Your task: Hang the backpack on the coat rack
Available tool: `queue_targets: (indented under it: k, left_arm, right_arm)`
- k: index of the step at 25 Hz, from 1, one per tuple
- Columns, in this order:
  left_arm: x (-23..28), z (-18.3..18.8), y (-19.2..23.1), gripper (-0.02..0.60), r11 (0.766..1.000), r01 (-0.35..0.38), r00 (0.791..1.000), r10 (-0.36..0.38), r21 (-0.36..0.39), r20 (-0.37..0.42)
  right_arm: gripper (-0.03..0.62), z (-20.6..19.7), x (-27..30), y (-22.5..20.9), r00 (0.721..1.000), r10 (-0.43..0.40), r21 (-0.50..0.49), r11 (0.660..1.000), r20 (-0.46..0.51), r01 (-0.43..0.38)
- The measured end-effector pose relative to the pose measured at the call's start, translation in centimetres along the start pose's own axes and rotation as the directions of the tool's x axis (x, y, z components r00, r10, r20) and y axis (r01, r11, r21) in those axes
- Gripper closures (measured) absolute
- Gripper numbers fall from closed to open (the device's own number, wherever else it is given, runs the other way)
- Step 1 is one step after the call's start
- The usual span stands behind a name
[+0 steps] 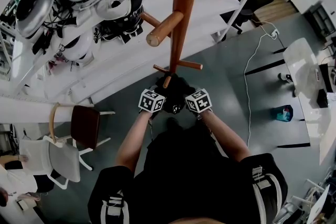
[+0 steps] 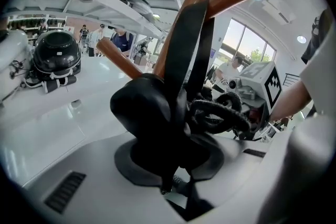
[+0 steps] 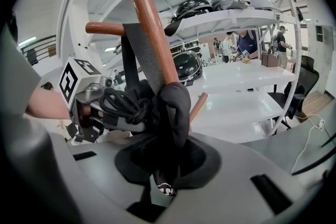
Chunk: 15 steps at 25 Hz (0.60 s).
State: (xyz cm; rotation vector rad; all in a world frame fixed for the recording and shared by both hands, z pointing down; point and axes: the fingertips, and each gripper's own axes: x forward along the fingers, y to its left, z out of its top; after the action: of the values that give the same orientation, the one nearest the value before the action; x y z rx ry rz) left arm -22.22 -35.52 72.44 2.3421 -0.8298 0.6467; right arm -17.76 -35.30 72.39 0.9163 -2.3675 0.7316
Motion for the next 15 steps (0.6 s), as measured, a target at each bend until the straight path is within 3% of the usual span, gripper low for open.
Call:
queue_targets:
  k: [8, 15]
  left_arm:
    - [0.4, -0.5, 1.2, 0.463, 1.0, -0.022, 1.0, 0.022, -0.011, 0.021]
    - [0.2, -0.7, 2.6, 0.427, 0.993, -0.08, 0.993, 0.087, -0.086, 0.08]
  right_arm:
    - [0.502, -0.5, 0.9, -0.4, 1.0, -0.001, 0.021, 1.0, 0.011, 0.001]
    - [0.449, -0.9, 1.1, -0.2, 1.0, 0.009, 0.076, 0.997, 0.019, -0.01]
